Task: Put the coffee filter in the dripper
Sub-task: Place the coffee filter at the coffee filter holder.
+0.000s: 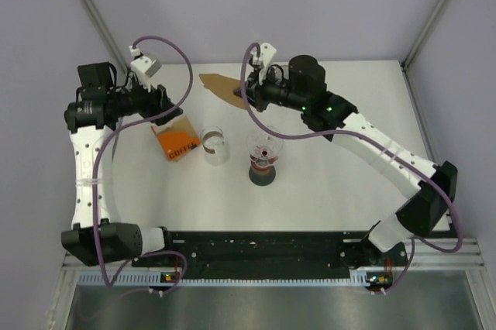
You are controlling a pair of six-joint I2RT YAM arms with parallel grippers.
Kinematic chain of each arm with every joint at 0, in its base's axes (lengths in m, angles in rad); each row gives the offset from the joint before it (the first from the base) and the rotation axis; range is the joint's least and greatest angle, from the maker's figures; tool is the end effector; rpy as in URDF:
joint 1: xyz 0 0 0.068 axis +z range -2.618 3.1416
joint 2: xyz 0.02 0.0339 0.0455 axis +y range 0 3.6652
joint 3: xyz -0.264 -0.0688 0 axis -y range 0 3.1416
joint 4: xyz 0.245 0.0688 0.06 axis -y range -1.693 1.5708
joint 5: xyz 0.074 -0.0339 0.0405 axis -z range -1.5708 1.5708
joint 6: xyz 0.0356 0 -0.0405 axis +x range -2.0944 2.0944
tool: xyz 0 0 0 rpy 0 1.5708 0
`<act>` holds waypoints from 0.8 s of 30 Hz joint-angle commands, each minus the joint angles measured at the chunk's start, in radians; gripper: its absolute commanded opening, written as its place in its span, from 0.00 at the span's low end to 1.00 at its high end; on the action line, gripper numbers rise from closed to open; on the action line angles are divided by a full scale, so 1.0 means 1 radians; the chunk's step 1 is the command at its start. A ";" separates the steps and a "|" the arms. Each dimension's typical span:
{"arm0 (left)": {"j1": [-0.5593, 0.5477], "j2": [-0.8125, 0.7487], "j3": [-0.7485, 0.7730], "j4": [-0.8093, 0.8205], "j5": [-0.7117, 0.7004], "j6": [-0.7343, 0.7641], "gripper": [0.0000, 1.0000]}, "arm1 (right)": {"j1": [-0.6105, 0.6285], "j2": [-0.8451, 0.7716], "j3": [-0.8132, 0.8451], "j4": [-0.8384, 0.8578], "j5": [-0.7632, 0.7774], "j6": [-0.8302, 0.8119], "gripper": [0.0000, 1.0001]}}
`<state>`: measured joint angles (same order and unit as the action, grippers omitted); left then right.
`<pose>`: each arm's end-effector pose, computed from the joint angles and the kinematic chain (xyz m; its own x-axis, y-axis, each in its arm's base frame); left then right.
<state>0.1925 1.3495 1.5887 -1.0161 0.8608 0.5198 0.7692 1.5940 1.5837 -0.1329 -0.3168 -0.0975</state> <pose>0.2556 0.0223 0.4193 -0.3955 0.2528 -0.8830 0.6942 0.7117 -0.1072 0.2642 0.2712 0.4195 -0.0161 -0.1444 -0.9894 -0.8883 0.4564 -0.0521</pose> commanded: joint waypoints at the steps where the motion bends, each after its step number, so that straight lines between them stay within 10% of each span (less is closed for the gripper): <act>1: -0.053 -0.150 -0.076 0.160 0.092 -0.201 0.66 | -0.001 -0.163 -0.069 0.045 -0.064 0.074 0.00; 24: -0.297 -0.328 -0.210 0.458 0.104 -0.800 0.74 | 0.045 -0.385 -0.300 0.124 -0.366 0.366 0.00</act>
<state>-0.0998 1.0248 1.4235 -0.7055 0.9226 -0.1444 0.7883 1.2461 1.2934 -0.0467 -0.6460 0.2157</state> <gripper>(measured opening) 0.754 0.003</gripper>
